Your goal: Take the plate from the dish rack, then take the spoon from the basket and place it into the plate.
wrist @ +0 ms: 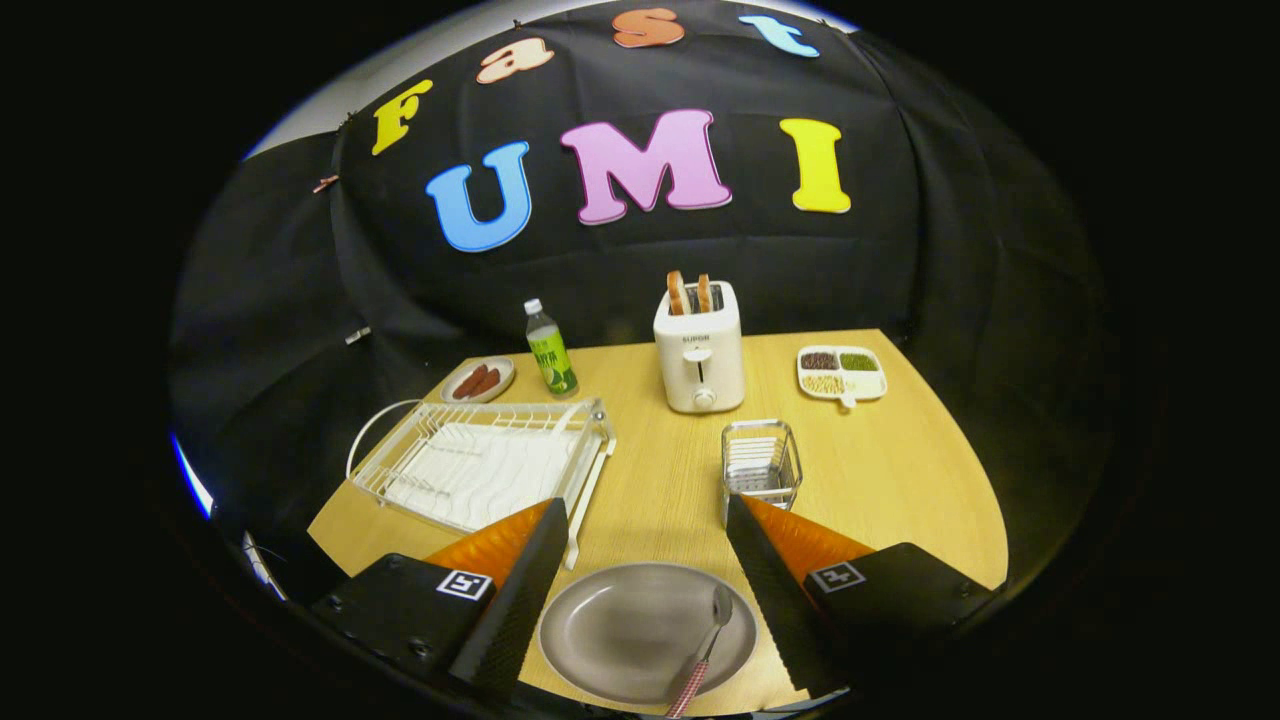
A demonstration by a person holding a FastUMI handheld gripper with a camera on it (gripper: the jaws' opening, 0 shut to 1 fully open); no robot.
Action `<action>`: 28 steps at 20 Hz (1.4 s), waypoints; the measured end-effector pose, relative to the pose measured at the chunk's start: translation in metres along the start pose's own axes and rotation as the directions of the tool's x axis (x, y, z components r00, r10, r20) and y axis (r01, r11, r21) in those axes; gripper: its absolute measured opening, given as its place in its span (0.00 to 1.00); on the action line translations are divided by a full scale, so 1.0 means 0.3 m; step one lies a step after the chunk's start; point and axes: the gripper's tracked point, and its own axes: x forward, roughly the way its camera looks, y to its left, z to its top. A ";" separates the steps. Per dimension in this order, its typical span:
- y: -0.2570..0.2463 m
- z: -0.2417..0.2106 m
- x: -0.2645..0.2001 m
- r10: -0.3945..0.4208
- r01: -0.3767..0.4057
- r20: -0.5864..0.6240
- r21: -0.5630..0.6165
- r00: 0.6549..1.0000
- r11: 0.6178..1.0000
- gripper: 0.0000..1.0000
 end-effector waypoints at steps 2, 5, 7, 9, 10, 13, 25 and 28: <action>0.001 0.114 -0.051 -0.003 0.005 0.072 -0.029 0.997 1.000 0.99; 0.012 0.249 -0.133 -0.006 0.014 0.158 -0.054 0.987 0.998 0.98; 0.018 0.322 -0.191 -0.011 0.023 0.209 -0.053 0.978 0.998 0.99; 0.026 0.387 -0.243 -0.021 0.033 0.257 -0.044 0.966 0.999 0.98; 0.027 0.417 -0.270 -0.025 0.037 0.280 -0.038 0.960 0.999 0.98; 0.010 0.508 -0.352 -0.077 0.091 0.362 -0.022 0.929 0.996 0.98; -0.019 0.508 -0.443 -0.189 0.202 0.461 0.022 0.867 0.979 0.97; -0.061 0.487 -0.421 -0.196 0.199 0.479 0.046 0.856 0.979 0.98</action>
